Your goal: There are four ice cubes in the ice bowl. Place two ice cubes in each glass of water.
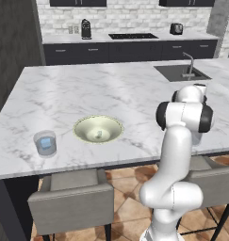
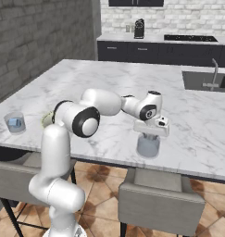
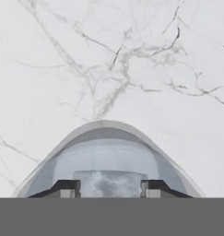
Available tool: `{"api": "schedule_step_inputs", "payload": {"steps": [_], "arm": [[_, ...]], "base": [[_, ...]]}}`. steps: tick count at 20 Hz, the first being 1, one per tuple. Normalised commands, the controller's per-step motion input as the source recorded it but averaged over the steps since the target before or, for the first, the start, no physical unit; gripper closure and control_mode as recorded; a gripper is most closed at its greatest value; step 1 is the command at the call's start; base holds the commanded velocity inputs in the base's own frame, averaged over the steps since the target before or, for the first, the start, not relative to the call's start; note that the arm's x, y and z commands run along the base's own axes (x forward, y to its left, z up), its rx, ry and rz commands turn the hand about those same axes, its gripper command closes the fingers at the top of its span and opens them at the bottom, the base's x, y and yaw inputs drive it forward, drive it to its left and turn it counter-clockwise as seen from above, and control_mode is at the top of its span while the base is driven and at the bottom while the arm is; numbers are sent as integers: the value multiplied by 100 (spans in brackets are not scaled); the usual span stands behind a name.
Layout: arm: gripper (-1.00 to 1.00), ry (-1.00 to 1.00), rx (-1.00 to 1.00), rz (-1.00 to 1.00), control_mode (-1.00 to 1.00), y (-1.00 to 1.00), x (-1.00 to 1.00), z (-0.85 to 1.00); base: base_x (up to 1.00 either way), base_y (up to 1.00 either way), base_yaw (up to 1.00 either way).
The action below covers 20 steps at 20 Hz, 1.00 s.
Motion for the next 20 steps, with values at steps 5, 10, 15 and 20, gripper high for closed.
{"api": "schedule_step_inputs", "payload": {"steps": [5,10,15,20], "arm": [[-100,2,0,0,-100,0,-25,0],[-100,0,0,0,-100,11,-19,3],[-100,0,0,0,-100,31,-4,31],[-100,0,0,0,-100,31,-4,33]], "base": [[0,0,0],[0,0,0],[0,0,0],[0,0,0]]}}
